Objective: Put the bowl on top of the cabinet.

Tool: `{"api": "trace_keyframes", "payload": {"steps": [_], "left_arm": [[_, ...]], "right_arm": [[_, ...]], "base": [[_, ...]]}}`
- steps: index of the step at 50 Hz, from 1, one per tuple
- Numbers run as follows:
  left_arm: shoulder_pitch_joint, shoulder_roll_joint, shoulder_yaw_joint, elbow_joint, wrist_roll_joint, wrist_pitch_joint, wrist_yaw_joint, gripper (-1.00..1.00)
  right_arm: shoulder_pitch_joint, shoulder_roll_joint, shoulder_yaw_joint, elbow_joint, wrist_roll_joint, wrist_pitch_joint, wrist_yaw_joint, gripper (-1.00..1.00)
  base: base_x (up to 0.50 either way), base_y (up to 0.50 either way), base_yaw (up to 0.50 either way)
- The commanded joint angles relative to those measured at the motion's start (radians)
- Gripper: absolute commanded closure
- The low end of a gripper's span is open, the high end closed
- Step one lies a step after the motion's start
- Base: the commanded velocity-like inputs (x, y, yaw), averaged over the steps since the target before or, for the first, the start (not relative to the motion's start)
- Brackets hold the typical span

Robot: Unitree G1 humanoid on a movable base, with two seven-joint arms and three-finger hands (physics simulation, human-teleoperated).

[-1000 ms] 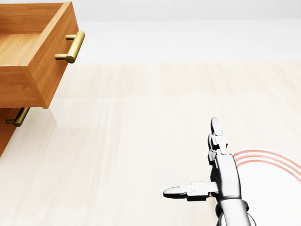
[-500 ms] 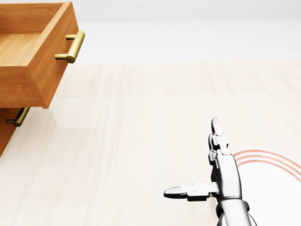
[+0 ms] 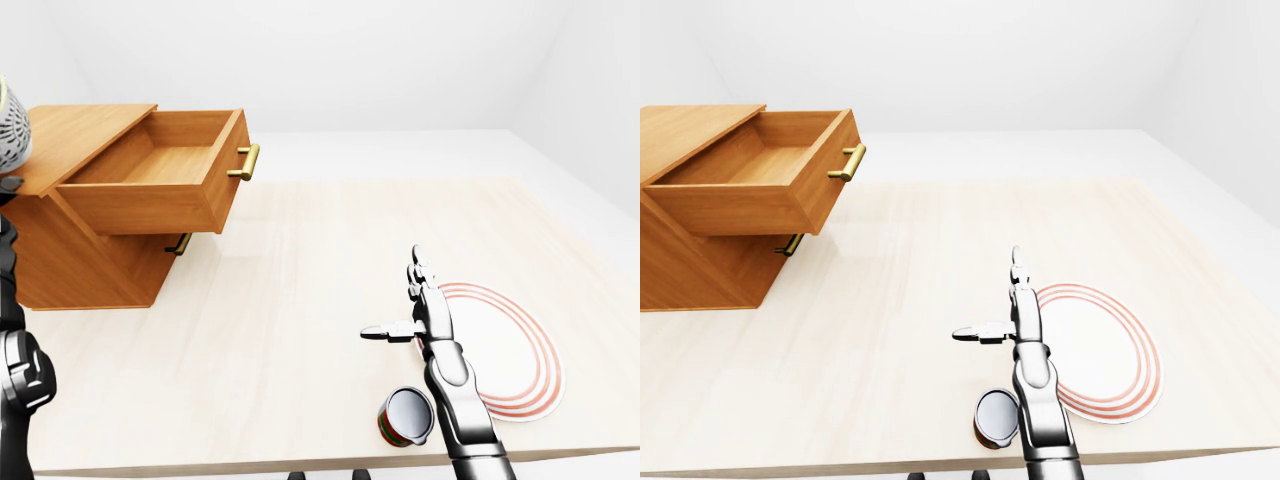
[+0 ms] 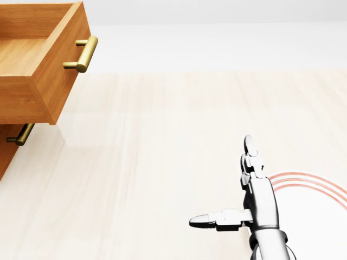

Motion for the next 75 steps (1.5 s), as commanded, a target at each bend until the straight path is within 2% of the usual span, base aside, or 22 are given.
{"api": "trace_keyframes", "payload": {"steps": [1,27,39,43,45,48,51,52,60,65,68,70,74,75], "left_arm": [[0.094,-0.095,-0.023,0.034,0.003,0.000,0.000,-1.00],[0.092,-0.099,-0.032,0.015,0.007,0.000,0.000,-1.00],[0.071,-0.096,-0.011,-0.077,-0.045,0.000,0.000,-1.00],[0.177,-0.120,0.058,-0.418,-0.147,0.000,0.000,-1.00],[0.237,-0.135,0.087,-0.573,-0.166,0.000,0.000,-1.00],[0.360,-0.184,0.154,-0.923,-0.237,0.000,0.000,-1.00],[0.420,-0.221,0.189,-1.124,-0.266,0.000,0.000,-1.00],[0.453,-0.241,0.206,-1.238,-0.281,0.000,-0.016,-1.00],[0.557,-0.322,0.251,-1.584,-0.313,0.000,-0.147,-1.00],[0.581,-0.345,0.263,-1.682,-0.324,0.000,-0.183,-1.00],[0.600,-0.363,0.270,-1.755,-0.335,0.020,-0.209,-1.00],[0.618,-0.382,0.267,-1.799,-0.339,0.022,-0.220,-1.00],[0.643,-0.418,0.256,-1.843,-0.322,0.014,-0.237,-1.00],[0.644,-0.421,0.254,-1.841,-0.315,0.005,-0.237,-1.00]], "right_arm": [[-0.004,0.000,0.000,0.008,0.000,-0.001,-0.001,-1.00],[-0.011,0.001,0.002,0.031,-0.002,-0.013,-0.004,-1.00],[-0.007,0.002,0.005,0.022,-0.005,-0.009,-0.005,-1.00],[-0.005,0.003,0.008,0.018,-0.007,-0.008,-0.005,-1.00],[-0.002,0.003,0.008,0.012,-0.007,-0.005,-0.005,-1.00],[0.001,0.003,0.008,0.004,-0.007,-0.003,-0.004,-1.00],[0.003,0.003,0.009,-0.001,-0.007,-0.001,-0.004,-1.00],[0.005,0.004,0.010,-0.008,-0.008,0.004,-0.004,-1.00],[0.001,0.003,0.008,0.006,-0.007,-0.008,-0.003,-1.00],[0.003,0.002,0.007,-0.001,-0.005,-0.005,-0.002,-1.00],[0.003,0.002,0.006,0.001,-0.005,-0.006,-0.002,-1.00],[0.005,0.002,0.007,-0.006,-0.006,-0.002,-0.002,-1.00],[0.006,0.003,0.007,-0.014,-0.005,0.005,-0.002,-1.00],[0.006,0.002,0.006,-0.013,-0.004,0.005,-0.001,-1.00]], "base": [[0.00,0.00,0.00],[0.00,0.00,0.00],[0.00,0.00,0.00],[0.00,0.00,0.00],[0.00,0.00,0.00],[0.00,0.00,0.00],[0.00,0.00,0.00],[0.00,0.00,0.00],[0.00,0.00,0.00],[0.00,0.00,0.00],[0.00,0.00,0.00],[0.00,0.00,0.00],[0.00,0.00,0.00],[0.00,0.00,0.00]]}}
